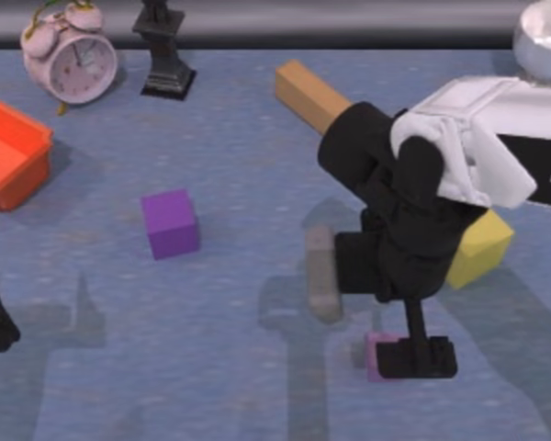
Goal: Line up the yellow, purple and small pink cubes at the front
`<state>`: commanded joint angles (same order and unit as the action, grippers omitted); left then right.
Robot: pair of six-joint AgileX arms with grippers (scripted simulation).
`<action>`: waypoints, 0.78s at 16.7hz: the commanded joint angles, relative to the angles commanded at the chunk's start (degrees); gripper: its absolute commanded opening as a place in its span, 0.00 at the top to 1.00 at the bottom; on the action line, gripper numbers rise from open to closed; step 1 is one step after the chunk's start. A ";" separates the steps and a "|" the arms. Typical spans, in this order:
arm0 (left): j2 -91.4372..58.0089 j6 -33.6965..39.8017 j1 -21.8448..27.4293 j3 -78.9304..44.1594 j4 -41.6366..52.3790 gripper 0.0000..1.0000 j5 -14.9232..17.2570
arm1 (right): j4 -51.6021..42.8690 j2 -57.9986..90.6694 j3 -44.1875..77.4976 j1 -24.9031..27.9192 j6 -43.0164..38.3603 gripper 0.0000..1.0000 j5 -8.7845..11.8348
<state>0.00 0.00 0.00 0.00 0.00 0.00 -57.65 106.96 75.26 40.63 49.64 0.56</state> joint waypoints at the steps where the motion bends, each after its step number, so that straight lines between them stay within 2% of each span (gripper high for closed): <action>1: 0.00 0.00 0.00 0.00 0.00 0.00 0.00 | 0.15 0.22 -0.15 -0.18 0.00 0.00 0.00; 4: -1.73 -0.97 0.44 -1.72 1.16 0.00 0.11 | 1.31 -1.34 -1.19 -0.86 -0.50 0.00 0.20; 7: -8.86 -4.73 1.89 -8.79 5.65 0.00 0.26 | 5.63 -7.55 -5.32 -3.65 -2.81 0.00 0.83; 13: -39.08 -17.86 6.27 -34.99 21.77 0.00 0.10 | 19.72 -32.78 -21.71 -13.94 -12.93 0.00 2.46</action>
<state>-39.08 -17.86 6.27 -34.99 21.77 0.10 -37.93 74.18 53.56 26.69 36.71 3.02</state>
